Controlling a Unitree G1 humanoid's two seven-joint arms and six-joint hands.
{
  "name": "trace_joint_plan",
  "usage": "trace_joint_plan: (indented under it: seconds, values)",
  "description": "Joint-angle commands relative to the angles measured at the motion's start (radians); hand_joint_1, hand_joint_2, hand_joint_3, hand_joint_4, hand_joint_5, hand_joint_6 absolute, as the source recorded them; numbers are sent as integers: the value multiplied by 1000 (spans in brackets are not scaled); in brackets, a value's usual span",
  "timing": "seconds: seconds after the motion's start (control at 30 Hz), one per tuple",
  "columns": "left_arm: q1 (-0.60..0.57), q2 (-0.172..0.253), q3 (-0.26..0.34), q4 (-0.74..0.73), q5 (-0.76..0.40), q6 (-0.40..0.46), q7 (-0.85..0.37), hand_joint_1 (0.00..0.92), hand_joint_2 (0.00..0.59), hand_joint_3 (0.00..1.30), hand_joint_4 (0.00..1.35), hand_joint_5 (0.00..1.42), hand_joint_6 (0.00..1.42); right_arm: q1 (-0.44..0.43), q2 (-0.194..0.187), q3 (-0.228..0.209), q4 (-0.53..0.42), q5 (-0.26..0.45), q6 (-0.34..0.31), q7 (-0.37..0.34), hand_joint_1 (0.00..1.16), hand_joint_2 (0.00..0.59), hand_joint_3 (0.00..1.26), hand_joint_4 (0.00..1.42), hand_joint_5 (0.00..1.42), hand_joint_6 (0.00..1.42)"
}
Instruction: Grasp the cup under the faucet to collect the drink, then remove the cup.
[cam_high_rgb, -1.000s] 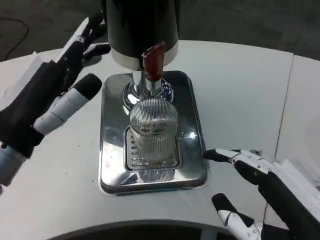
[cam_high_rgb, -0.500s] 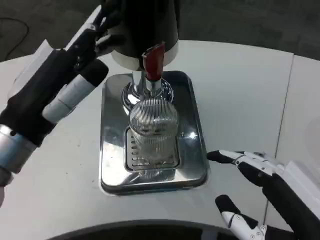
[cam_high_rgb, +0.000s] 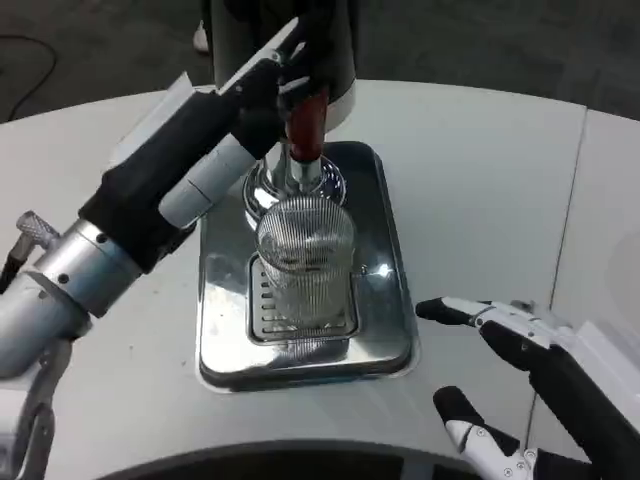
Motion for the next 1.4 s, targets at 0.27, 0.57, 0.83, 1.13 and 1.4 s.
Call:
trace_joint_plan:
  seconds: [0.27, 0.57, 0.83, 1.13, 1.4]
  values:
    - [-70, -20, -14, 123, -26, -10, -82, 0, 47, 37, 44, 132, 102, 13, 10, -1, -6, 14, -18, -17, 461, 505, 224, 193, 133, 48]
    - [-142, 15, -36, 247, 26, -121, -179, 0, 55, 47, 68, 155, 107, 15, 15, 3, -8, 13, -21, -19, 459, 502, 227, 194, 142, 48]
    - [-147, 57, -45, 261, 72, -211, -209, 0, 56, 40, 52, 154, 80, 7, 20, 4, -6, 12, -21, -18, 454, 498, 228, 194, 144, 48]
    - [-165, 110, -73, 311, 122, -339, -223, 0, 62, 18, 23, 130, 64, 0, 24, 10, -7, 8, -18, -15, 451, 497, 228, 194, 144, 48]
    - [-163, 143, -90, 332, 164, -427, -215, 0, 63, 17, 12, 127, 45, -10, 29, 19, -5, 10, -11, -12, 450, 497, 228, 194, 144, 49]
